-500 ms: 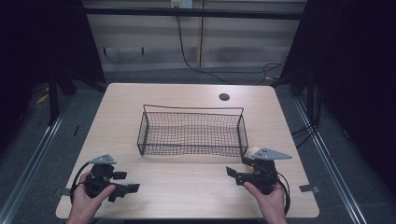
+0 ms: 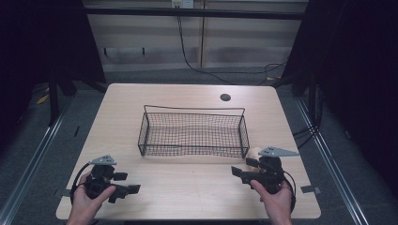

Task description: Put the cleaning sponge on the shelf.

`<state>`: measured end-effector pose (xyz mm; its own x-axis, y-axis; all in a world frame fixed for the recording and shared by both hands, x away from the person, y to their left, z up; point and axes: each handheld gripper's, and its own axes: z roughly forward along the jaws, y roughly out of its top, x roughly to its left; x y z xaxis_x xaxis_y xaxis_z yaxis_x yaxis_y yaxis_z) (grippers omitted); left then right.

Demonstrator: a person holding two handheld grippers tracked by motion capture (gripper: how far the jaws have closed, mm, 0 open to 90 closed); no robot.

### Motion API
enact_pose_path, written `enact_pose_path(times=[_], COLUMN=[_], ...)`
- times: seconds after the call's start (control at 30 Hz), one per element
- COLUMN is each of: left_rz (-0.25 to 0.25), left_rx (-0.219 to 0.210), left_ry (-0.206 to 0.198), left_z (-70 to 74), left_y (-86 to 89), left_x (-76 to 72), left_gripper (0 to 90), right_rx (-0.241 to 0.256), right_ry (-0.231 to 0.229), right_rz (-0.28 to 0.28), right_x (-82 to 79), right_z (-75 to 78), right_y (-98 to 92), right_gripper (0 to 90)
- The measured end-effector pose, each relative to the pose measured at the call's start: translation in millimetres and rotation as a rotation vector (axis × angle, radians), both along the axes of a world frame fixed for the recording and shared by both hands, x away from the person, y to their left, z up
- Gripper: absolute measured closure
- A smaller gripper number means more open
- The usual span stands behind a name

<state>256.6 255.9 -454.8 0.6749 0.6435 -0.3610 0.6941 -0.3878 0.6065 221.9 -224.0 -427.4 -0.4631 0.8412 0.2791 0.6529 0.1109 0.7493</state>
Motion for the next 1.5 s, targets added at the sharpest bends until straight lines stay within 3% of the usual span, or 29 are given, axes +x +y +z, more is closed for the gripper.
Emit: enact_pose_path(times=[0.17, 0.6, 0.7, 0.93, 1.1, 1.27, 1.37, 1.5], left_rz=[0.005, 0.002, 0.001, 0.003, 0.004, 0.007, 0.003, 0.003], left_rx=[-0.004, -0.002, 0.002, 0.0, -0.001, -0.001, 0.006, 0.007], left_ry=[-0.002, -0.001, -0.001, 0.002, 0.002, 0.001, 0.002, 0.002], left_z=[0.3, 0.3, 0.2, -0.2, -0.7, -1.1, -1.1, -1.1], left_y=[0.1, 0.0, -0.1, -0.1, -0.6, -0.8, -0.5, -0.4], left_x=[-0.2, -0.3, -0.3, -0.1, -0.6, -0.6, -0.2, -0.2], left_gripper=[18.6, 18.6, 18.6, 18.6, 18.6, 18.6, 18.6, 18.7], right_rx=[0.027, 0.036, 0.059, 0.052, 0.076, 0.075, 0.042, 0.025], right_ry=[0.032, 0.086, 0.108, 0.149, 0.174, 0.175, 0.217, 0.254], right_rz=[0.009, 0.016, 0.025, 0.025, 0.047, 0.045, 0.015, 0.018], right_x=[-4.0, -0.4, 2.1, 8.2, 13.2, 16.5, 21.2, 28.6], right_z=[3.1, 18.1, 22.8, 28.3, 34.6, 40.4, 42.8, 42.1], right_y=[-5.3, -17.2, -20.0, -28.3, -34.2, -42.3, -46.7, -50.0], right_gripper=[29.4, 29.2, 25.0, 21.8, 20.8, 20.4, 20.6, 21.2])
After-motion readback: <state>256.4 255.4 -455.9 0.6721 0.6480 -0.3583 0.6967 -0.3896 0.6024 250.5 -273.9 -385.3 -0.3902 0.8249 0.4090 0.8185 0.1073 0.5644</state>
